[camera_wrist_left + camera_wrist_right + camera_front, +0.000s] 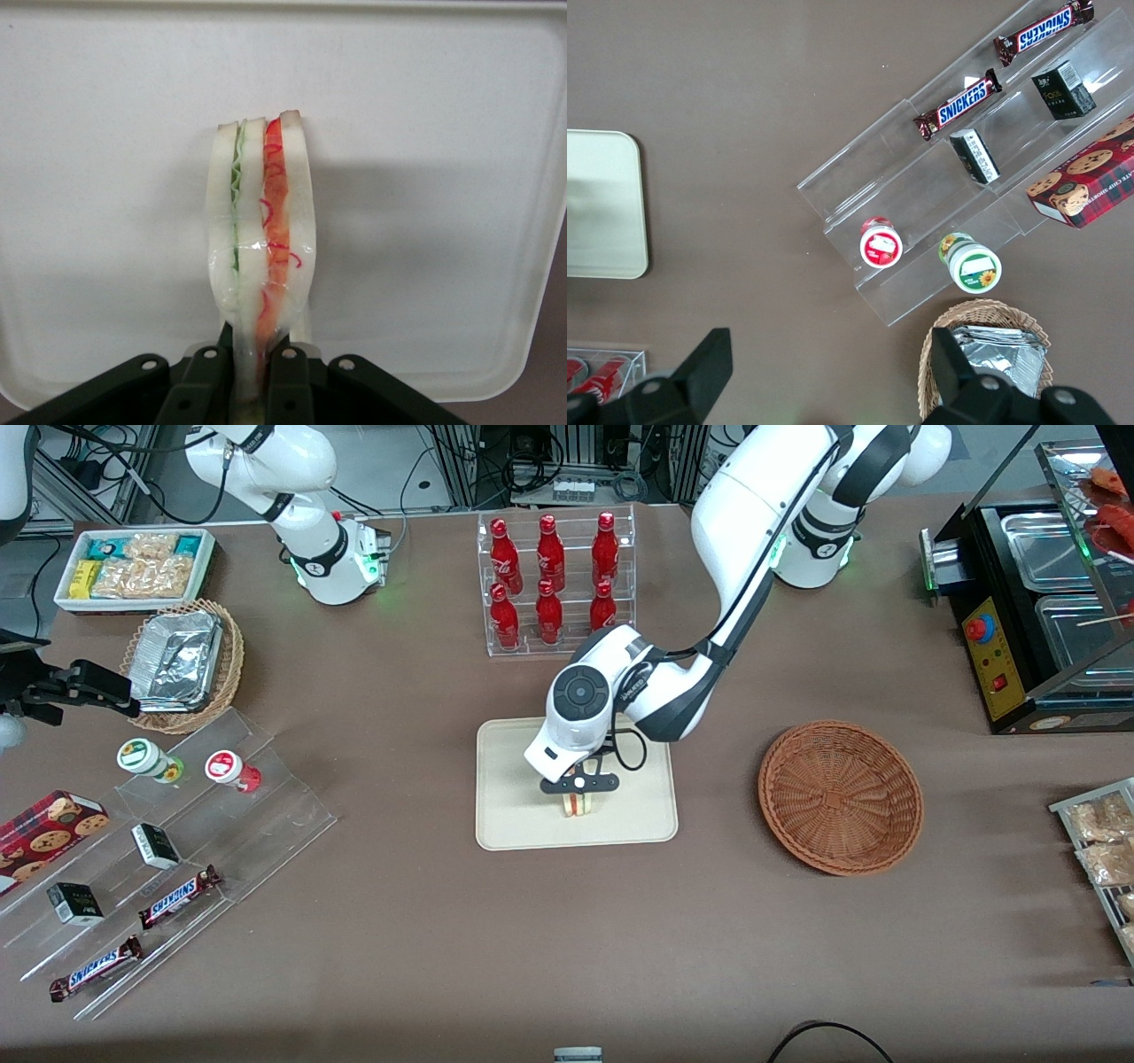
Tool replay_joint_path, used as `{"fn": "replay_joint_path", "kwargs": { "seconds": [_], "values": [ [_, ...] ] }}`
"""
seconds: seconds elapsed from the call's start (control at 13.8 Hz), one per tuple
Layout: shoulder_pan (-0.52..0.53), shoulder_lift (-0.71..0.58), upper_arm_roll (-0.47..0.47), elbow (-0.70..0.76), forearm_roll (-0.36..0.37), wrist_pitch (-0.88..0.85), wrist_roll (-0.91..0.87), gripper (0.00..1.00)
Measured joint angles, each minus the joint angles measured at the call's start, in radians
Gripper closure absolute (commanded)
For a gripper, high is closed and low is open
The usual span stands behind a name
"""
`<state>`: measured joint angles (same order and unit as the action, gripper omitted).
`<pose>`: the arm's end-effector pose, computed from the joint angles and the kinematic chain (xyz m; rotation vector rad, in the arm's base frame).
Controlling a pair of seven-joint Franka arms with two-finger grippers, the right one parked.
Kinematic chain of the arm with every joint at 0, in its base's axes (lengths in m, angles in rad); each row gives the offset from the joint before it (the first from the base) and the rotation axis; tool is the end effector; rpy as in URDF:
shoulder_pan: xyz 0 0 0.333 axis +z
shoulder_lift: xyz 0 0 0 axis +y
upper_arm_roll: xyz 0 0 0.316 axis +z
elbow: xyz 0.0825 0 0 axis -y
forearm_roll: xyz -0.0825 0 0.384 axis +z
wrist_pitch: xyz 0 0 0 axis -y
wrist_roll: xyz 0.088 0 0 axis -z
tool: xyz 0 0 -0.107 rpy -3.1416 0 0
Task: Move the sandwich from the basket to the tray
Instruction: 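Lower the sandwich onto the tray and open the left gripper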
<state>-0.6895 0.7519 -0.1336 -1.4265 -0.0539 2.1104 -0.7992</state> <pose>0.5004 -0.5170 0.2471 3.0837 0.0588 -0.2205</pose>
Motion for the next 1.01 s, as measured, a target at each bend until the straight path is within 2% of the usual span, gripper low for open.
{"fn": "replay_joint_path", "kwargs": {
  "seconds": [0.07,0.14,0.22,1.01],
  "values": [
    [-0.006,0.004,0.000,0.000,0.000,0.000,-0.002,0.48],
    [-0.010,0.007,0.000,0.000,0.000,0.000,-0.004,0.27],
    [-0.011,0.009,0.000,0.000,0.000,0.000,-0.007,0.00],
    [-0.006,-0.006,0.009,0.046,0.000,-0.031,-0.008,0.00]
  ]
}}
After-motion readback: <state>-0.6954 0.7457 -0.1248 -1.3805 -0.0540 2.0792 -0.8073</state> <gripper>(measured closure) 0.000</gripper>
